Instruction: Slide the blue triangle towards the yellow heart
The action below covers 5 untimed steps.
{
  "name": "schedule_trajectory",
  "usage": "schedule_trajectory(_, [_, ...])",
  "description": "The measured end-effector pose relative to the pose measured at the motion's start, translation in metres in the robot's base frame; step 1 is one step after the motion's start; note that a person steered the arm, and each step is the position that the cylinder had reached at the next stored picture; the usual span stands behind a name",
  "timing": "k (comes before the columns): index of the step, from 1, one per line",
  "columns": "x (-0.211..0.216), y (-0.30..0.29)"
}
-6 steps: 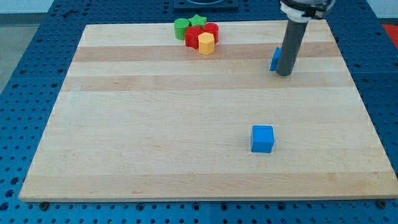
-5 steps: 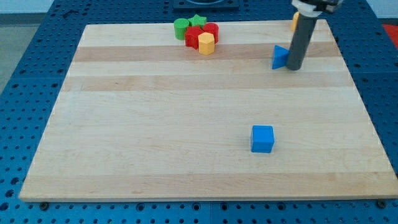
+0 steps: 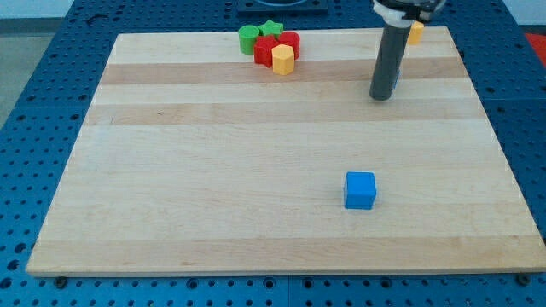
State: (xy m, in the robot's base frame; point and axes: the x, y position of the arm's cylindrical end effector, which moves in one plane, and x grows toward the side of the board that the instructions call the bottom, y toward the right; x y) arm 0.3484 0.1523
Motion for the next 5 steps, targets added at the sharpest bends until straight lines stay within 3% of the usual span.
schedule_trajectory(2, [-0.026, 0.022])
schedule_trajectory(4, [-0.018, -0.008])
schedule_trajectory(5, [-0.036, -0.009])
